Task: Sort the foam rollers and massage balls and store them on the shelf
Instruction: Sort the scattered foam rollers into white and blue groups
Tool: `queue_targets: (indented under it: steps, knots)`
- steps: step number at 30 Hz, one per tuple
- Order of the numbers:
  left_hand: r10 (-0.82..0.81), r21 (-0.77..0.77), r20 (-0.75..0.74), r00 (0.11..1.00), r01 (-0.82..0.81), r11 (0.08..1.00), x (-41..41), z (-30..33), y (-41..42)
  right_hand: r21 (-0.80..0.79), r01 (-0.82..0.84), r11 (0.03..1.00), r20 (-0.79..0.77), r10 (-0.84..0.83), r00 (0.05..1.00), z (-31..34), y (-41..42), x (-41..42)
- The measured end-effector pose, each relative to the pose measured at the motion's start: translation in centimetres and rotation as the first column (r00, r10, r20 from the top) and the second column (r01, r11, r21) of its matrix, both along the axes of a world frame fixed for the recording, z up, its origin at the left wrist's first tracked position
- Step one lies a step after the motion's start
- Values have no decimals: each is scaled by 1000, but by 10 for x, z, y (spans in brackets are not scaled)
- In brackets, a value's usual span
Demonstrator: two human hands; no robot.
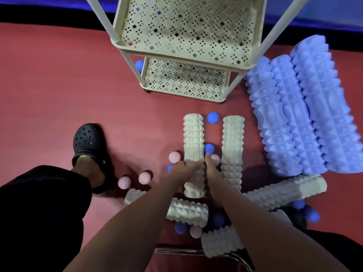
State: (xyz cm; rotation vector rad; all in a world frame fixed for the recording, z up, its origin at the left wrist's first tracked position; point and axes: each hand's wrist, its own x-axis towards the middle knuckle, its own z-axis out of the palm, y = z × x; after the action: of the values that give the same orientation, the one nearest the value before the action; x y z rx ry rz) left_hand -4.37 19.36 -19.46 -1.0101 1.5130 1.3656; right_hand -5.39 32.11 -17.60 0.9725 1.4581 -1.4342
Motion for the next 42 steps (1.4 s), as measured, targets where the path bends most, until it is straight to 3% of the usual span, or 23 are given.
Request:
queue_targets:
  steps: [4,7,10,12,14,17,21,24,29,37,42]
  knots:
    - [91,-110,-25,996,-93,990,-3,-9,7,7,-40,999,11,40,999,12,11,-4]
    - [234,10,-32,972,-233,972,-9,13,8,75,-106,991,-167,118,979,23,17,-7]
    - [314,156,-122,942,-294,943,-12,33,-7,336,-248,909,-321,358,877,31,19,-4]
    - [238,45,-185,954,-233,971,-13,41,-32,486,-241,840,-332,433,838,37,16,-3]
    - [55,-212,-236,970,-106,972,-14,47,-65,552,-241,798,-324,472,820,44,9,-3]
    - [-106,-464,-199,974,1,886,-22,55,-117,546,-338,767,-267,541,797,56,-9,-7]
    - [-167,-652,-148,975,30,758,-39,48,-174,517,-382,766,-262,567,781,57,-31,-9]
    - [-161,-727,-124,979,21,686,-49,37,-192,520,-393,758,-291,590,753,46,-44,-12]
    - [-312,-796,-102,944,111,595,-58,17,-198,520,-428,739,-265,616,742,33,-57,-33]
    - [-300,-735,-52,952,167,657,-54,-2,-198,621,-387,682,-293,660,692,11,-45,-47]
    - [-340,-699,-37,940,219,681,-54,10,-200,709,-199,677,-388,610,691,16,-26,-47]
